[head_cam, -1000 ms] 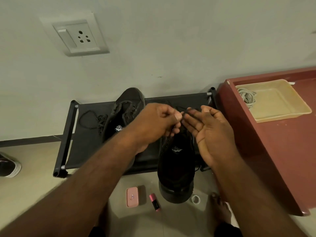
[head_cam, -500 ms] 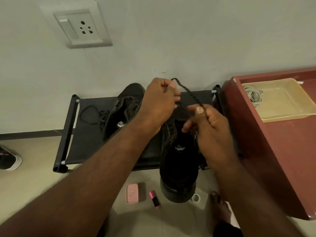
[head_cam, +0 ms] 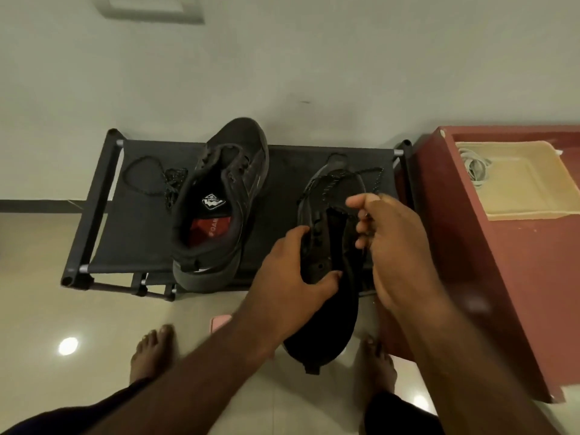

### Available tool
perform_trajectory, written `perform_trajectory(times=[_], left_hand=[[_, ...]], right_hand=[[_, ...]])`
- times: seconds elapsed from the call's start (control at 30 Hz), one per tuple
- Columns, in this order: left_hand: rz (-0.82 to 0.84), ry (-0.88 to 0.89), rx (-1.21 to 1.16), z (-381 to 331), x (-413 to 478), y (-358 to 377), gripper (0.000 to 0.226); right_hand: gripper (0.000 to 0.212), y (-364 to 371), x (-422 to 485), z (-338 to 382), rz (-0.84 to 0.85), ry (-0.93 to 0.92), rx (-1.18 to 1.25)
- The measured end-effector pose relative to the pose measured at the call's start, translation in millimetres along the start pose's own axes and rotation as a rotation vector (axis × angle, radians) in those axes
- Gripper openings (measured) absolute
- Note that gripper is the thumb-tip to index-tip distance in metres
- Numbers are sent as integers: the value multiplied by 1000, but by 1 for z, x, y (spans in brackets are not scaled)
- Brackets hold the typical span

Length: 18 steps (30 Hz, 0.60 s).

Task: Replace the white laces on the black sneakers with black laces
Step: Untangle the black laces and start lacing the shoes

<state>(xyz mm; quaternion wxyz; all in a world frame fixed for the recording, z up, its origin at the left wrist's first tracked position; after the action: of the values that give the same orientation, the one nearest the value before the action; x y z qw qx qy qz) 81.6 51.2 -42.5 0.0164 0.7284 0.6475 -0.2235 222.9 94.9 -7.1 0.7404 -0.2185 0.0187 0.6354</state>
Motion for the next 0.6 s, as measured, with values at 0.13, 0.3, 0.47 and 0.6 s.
perform_trajectory(times=[0.13,0.3,0.47,0.6], left_hand=[[-13,66,24,6,-8,2,88],[-6,110,132,12,-18,17,99],[22,43,114,19,-21,21,107],[55,47,103,20,-17,19,108]], right_hand=[[20,8,-5,4,74,-133,-201],[14,5,-9,3,-14,-169,-229],[9,7,-9,4,-40,-227,-285],[9,13,-8,3,-17,-257,-333]])
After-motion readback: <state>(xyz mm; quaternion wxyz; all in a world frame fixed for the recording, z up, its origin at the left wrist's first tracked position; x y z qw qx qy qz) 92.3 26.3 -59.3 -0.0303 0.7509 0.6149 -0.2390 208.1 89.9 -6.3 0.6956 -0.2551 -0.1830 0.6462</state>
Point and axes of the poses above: each hand's wrist, its own x-axis towards the middle knuckle, its own y-axis out of the palm, z = x × y, the point moved 3 cm from there along x, towards the middle knuckle, and after that the axes turned 12 degrees about -x, right-handed, at the moved point
